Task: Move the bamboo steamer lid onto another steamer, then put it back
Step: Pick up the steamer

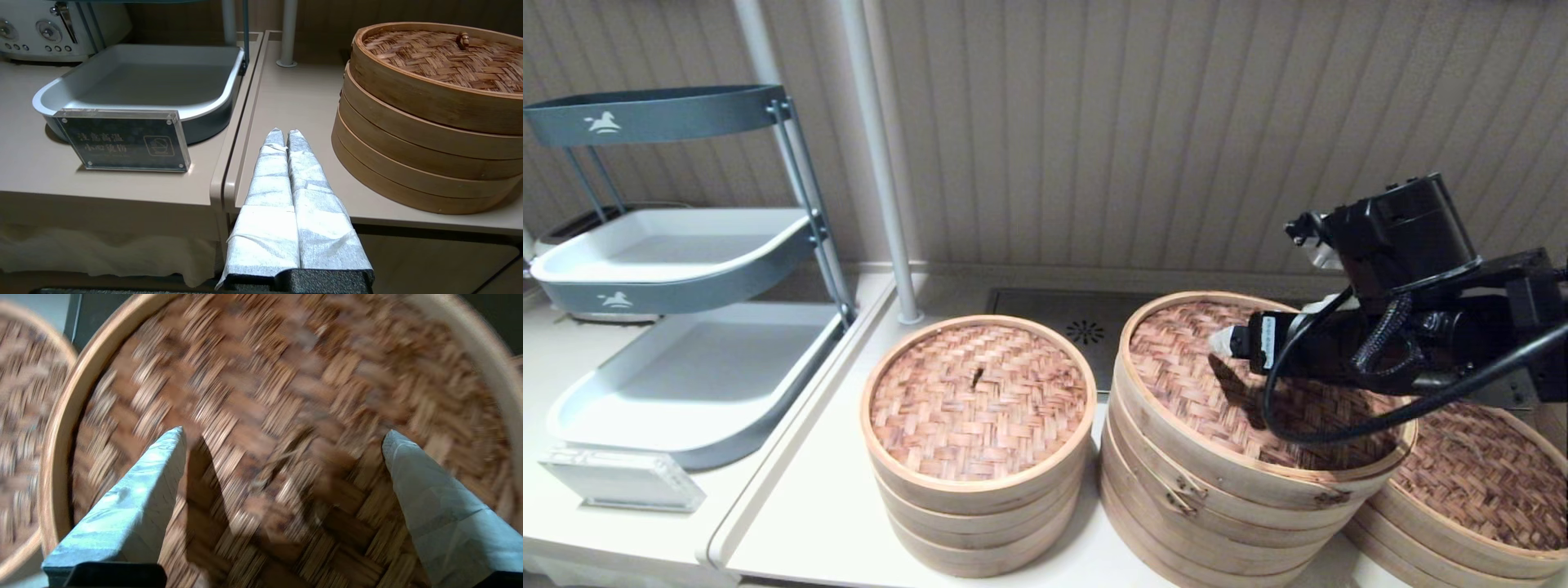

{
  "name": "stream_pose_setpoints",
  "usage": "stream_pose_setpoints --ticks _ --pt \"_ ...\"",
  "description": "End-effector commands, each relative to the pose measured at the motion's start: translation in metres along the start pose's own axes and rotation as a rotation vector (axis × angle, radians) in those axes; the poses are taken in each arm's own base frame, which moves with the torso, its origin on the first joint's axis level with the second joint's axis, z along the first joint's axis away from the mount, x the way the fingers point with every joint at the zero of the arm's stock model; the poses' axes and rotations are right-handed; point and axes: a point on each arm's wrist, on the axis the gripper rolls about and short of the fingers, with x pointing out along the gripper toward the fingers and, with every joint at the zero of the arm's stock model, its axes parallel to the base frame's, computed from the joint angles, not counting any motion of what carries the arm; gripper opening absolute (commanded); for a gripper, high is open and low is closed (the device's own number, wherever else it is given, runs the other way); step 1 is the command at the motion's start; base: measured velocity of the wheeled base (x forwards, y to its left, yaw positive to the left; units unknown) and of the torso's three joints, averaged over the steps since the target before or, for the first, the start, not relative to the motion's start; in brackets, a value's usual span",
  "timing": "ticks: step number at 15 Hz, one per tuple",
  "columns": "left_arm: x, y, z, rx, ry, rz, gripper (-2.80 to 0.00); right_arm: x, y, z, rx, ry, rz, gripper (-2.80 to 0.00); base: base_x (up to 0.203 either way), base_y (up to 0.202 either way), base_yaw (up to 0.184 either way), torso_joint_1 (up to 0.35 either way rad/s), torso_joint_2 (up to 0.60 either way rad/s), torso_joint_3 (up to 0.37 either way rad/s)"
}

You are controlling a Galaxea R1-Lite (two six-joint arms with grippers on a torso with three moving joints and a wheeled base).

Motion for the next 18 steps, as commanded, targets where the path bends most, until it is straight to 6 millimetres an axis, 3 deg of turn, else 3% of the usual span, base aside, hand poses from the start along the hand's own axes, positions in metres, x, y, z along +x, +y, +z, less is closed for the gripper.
stream_pose_setpoints --ticks 1,11,18 --pt "0.001 0.0 -0.007 0.0 0.022 -0.002 -2.8 0.001 0.001 -0.001 0.02 -0.038 -0.061 0.0 0.0 0.0 0.0 0.0 0.0 0.0" --pt "0.001 0.0 -0.007 0.0 0.022 0.0 -2.8 -0.009 0.017 -0.016 0.047 -0.086 -0.121 0.0 0.0 0.0 0.0 0.0 0.0 0.0" --pt "0.001 0.0 -0.007 0.0 0.024 -0.002 -2.8 0.015 0.026 -0.023 0.039 -0.089 -0.184 0.0 0.0 0.0 0.0 0.0 0.0 0.0"
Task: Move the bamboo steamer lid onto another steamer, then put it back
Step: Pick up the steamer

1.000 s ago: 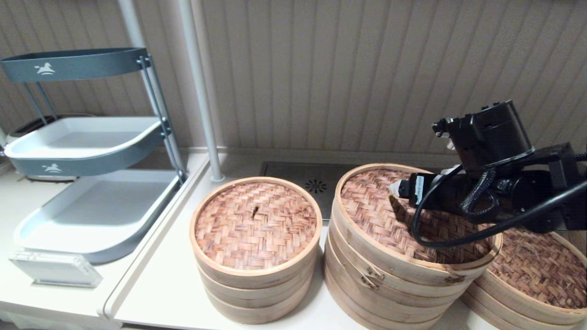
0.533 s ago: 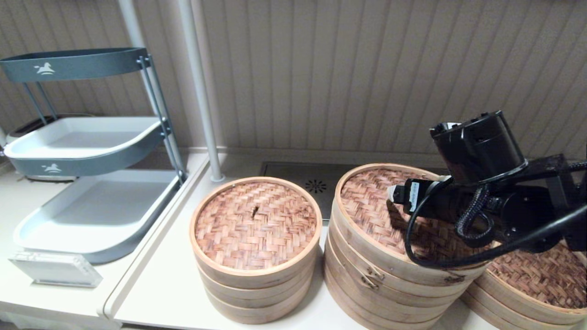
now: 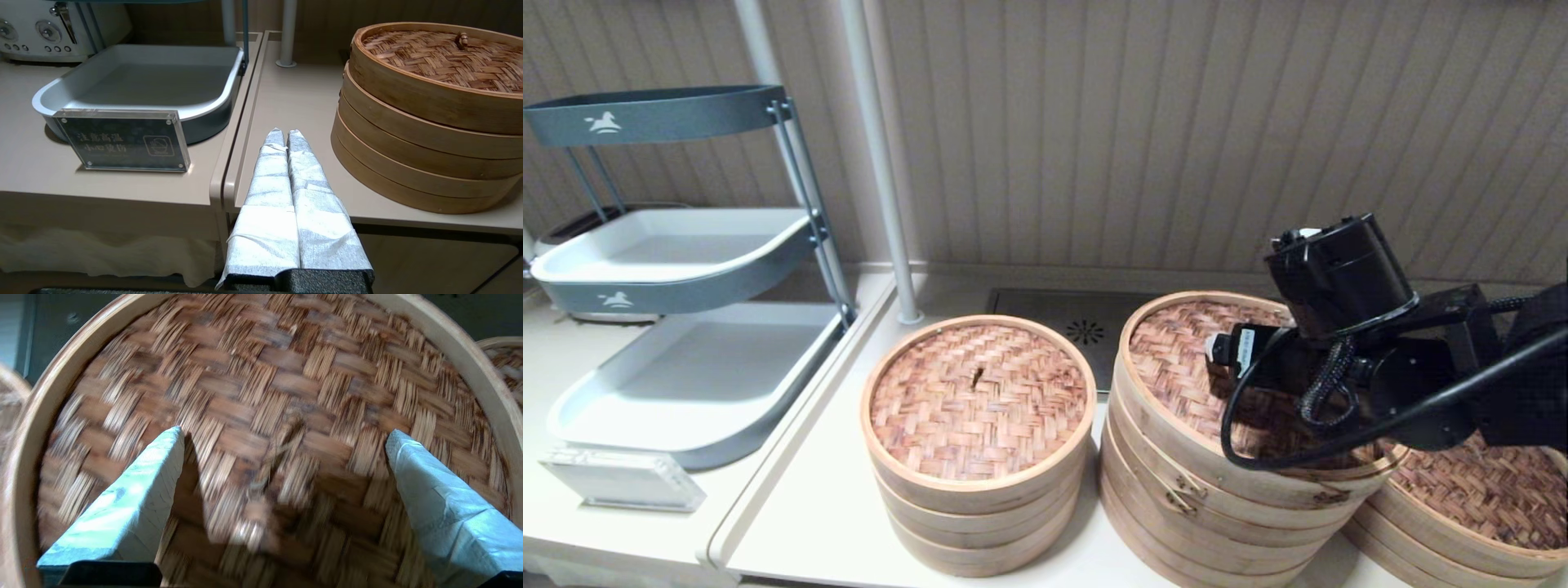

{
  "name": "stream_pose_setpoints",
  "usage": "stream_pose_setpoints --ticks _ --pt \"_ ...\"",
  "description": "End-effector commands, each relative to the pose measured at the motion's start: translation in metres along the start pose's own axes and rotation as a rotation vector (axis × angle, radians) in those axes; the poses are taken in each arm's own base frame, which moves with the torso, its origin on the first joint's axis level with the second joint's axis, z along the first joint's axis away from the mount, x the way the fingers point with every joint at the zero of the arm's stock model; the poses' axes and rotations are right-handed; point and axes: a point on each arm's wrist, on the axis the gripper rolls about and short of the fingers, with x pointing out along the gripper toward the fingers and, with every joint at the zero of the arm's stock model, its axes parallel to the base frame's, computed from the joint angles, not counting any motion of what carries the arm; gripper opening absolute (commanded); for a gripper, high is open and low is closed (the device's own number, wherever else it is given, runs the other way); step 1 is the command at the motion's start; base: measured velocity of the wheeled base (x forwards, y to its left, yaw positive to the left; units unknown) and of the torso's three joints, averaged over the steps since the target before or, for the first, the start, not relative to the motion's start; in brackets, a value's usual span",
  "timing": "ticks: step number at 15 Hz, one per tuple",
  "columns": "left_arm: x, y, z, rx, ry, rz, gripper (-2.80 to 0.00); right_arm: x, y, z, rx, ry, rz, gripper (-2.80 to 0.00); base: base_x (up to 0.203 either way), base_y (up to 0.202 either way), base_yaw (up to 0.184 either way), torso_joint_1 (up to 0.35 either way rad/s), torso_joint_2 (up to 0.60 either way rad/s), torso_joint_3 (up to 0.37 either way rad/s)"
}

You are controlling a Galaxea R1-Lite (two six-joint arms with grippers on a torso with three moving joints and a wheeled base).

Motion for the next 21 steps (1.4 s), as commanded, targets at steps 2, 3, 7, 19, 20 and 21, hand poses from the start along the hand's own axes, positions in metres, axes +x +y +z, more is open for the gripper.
stream_pose_setpoints --ticks 2,3,7,19,20,21 --pt "0.0014 0.0 -0.0068 0.0 0.022 0.0 -2.8 0.0064 0.0038 -0.001 0.006 -0.01 -0.014 0.0 0.0 0.0 0.0 0.0 0.0 0.0" --pt "0.0014 -0.0001 -0.0068 0.0 0.022 0.001 -2.8 0.0064 0.0032 0.0 0.009 -0.011 -0.014 0.0 0.0 0.0 0.0 0.0 0.0 0.0" --pt "0.0014 0.0 -0.0068 0.0 0.022 0.0 -2.8 0.0056 0.0029 -0.0003 0.009 -0.012 -0.012 0.0 0.0 0.0 0.0 0.0 0.0 0.0" --pt "0.0014 0.0 -0.0068 0.0 0.022 -0.001 -2.8 0.0042 0.0085 -0.0086 -0.012 -0.003 0.012 -2.8 0.0 0.0 0.0 0.0 0.0 0.0" --pt "0.0014 0.0 -0.0068 0.0 0.022 0.0 -2.8 0.0038 0.0084 -0.0082 -0.01 -0.005 0.015 -2.8 0.0 0.0 0.0 0.0 0.0 0.0" --pt "0.0014 0.0 -0.0068 0.0 0.022 0.0 -2.8 0.0037 0.008 -0.0068 -0.004 -0.007 0.015 -2.8 0.0 0.0 0.0 0.0 0.0 0.0"
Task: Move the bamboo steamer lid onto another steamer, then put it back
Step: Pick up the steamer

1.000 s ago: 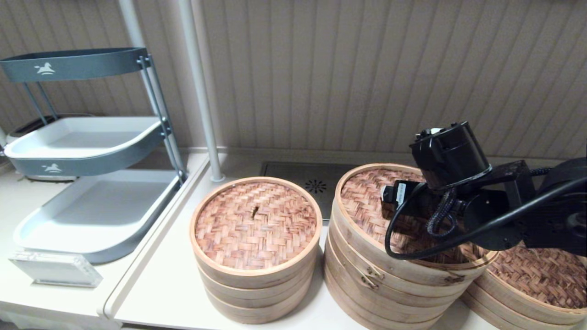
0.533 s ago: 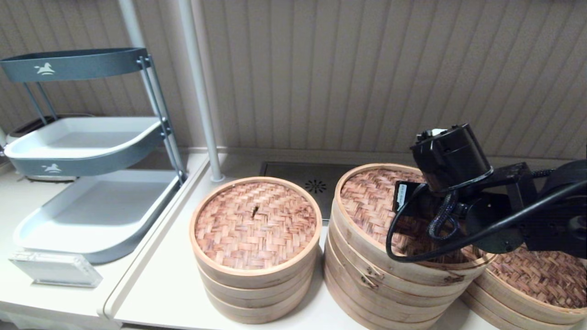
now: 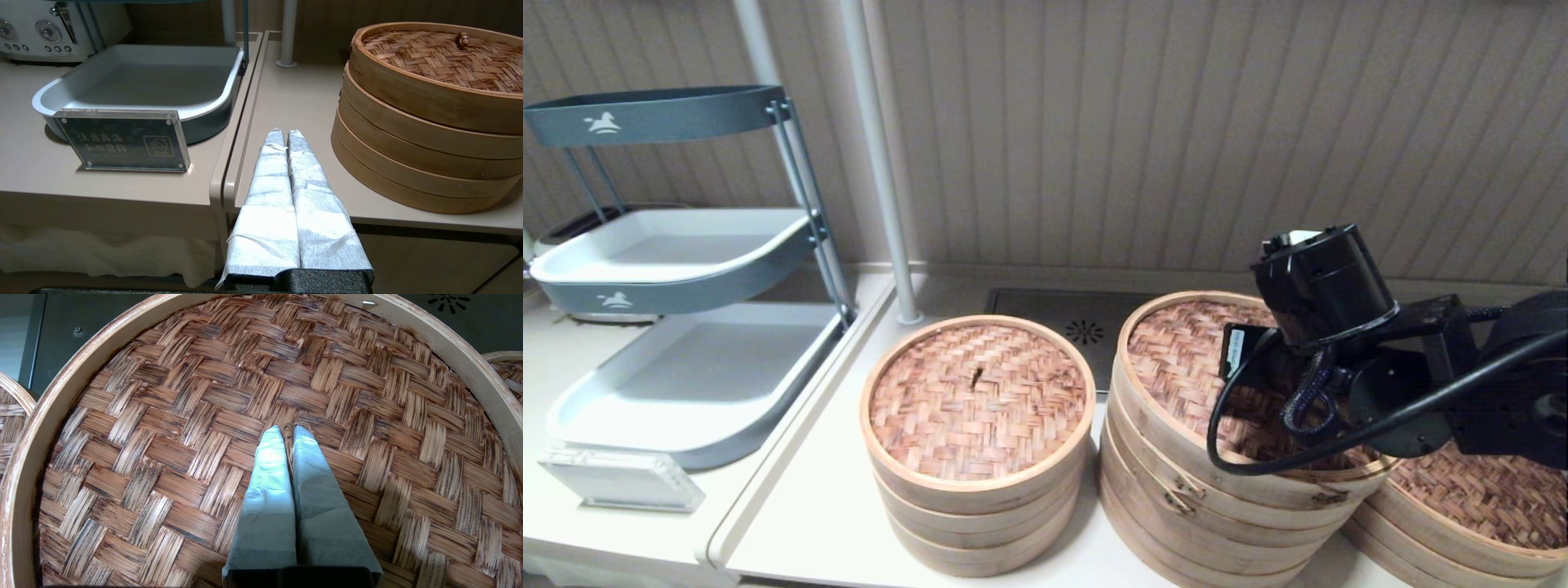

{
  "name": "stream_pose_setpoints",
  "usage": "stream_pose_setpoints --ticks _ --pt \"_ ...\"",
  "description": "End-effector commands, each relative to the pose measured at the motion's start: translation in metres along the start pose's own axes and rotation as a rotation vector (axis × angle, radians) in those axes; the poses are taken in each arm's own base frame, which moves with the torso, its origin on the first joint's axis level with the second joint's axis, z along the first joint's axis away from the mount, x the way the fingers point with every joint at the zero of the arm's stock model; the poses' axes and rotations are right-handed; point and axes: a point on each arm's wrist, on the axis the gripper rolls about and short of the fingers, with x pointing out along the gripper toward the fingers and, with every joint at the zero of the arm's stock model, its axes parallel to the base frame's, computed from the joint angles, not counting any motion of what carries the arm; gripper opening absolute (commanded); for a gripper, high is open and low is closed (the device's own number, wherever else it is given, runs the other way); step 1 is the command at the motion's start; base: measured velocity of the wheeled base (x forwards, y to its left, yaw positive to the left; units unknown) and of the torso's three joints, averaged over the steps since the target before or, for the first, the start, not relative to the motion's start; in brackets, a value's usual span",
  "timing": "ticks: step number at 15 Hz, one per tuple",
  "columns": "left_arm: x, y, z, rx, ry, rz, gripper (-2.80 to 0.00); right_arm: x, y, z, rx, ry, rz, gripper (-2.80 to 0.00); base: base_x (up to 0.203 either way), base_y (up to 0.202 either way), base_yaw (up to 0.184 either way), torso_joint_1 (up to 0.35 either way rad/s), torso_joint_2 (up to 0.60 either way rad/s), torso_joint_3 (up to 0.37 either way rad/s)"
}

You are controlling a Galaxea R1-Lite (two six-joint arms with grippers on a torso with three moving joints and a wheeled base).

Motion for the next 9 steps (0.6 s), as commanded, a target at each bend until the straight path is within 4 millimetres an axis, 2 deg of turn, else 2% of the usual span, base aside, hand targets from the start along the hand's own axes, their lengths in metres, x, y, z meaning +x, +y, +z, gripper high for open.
stream_pose_setpoints --ticks 1,9 --pt "0.0014 0.0 -0.0069 0.0 0.022 0.001 -2.8 -0.0015 -0.0003 0.0021 0.009 -0.006 0.004 -2.8 0.0 0.0 0.0 0.0 0.0 0.0" --pt "0.0014 0.0 -0.0069 0.0 0.022 -0.001 -2.8 -0.0105 -0.0047 0.01 0.019 -0.035 0.011 -2.8 0.0 0.0 0.0 0.0 0.0 0.0"
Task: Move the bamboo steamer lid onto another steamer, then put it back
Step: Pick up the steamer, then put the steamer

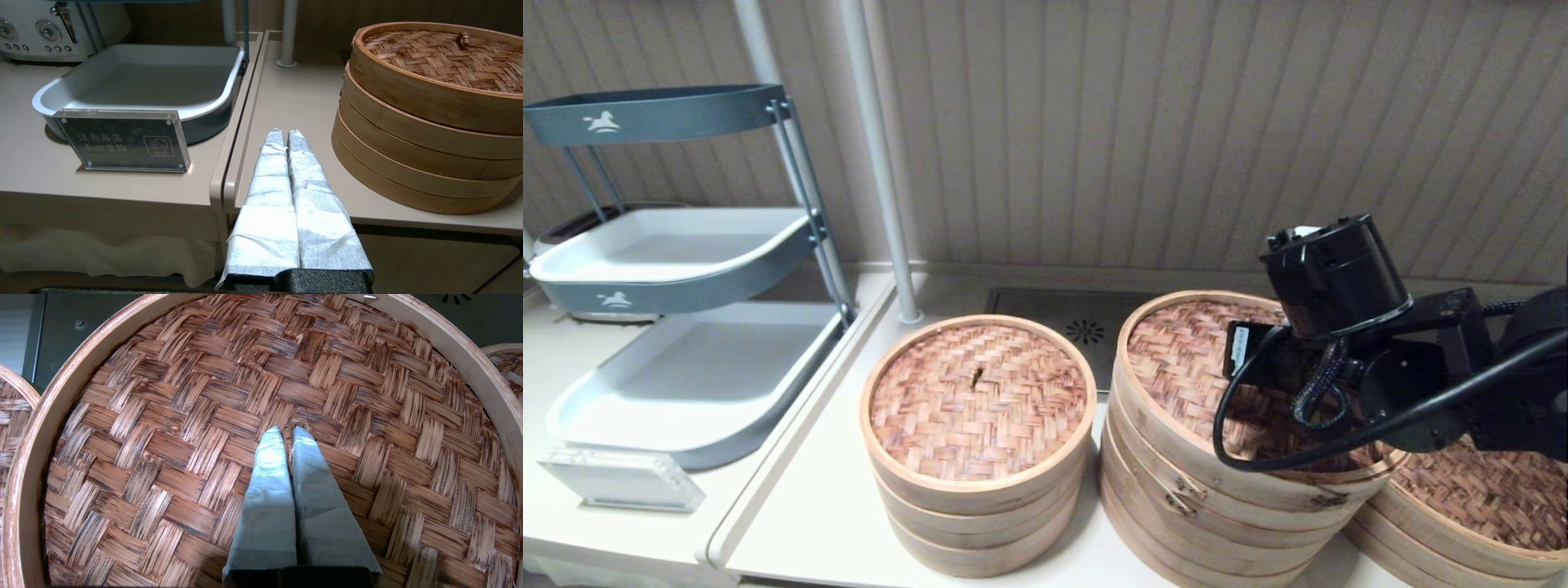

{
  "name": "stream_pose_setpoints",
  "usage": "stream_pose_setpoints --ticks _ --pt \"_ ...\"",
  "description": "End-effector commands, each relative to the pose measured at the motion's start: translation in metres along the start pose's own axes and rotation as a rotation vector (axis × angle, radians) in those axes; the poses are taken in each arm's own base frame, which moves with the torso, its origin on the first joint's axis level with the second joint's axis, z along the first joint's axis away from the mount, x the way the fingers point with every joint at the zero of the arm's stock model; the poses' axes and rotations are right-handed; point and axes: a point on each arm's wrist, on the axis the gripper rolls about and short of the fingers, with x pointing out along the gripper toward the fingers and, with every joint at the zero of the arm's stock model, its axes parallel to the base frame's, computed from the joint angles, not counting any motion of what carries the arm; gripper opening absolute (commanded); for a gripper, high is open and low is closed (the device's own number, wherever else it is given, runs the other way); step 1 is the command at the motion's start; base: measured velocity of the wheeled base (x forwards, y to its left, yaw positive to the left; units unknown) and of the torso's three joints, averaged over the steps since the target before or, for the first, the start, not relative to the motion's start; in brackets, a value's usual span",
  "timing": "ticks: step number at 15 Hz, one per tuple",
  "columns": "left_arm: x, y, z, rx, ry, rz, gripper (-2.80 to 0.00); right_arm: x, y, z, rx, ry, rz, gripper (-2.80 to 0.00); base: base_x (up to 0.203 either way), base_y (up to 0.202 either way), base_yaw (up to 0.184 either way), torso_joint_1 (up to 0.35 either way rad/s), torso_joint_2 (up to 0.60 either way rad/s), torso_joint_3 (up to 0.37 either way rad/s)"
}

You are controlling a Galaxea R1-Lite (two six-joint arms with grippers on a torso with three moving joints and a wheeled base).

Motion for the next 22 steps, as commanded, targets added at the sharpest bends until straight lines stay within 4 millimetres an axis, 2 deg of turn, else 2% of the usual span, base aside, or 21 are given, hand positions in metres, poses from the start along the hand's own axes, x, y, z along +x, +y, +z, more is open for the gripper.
stream_pose_setpoints --ticks 1,11,19,22 --pt "0.001 0.0 -0.007 0.0 0.022 0.0 -2.8 -0.003 -0.002 0.004 0.008 -0.016 0.0 -2.8 0.0 0.0 0.0 0.0 0.0 0.0" --pt "0.001 0.0 -0.007 0.0 0.022 0.0 -2.8 -0.02 -0.011 0.02 0.027 -0.066 0.014 -2.8 0.0 0.0 0.0 0.0 0.0 0.0" --pt "0.001 0.0 -0.007 0.0 0.022 0.0 -2.8 -0.026 -0.042 0.034 0.039 -0.11 -0.053 -2.8 0.0 0.0 0.0 0.0 0.0 0.0" --pt "0.001 0.0 -0.007 0.0 0.022 0.001 -2.8 -0.03 -0.063 0.039 0.051 -0.129 -0.103 -2.8 0.0 0.0 0.0 0.0 0.0 0.0"
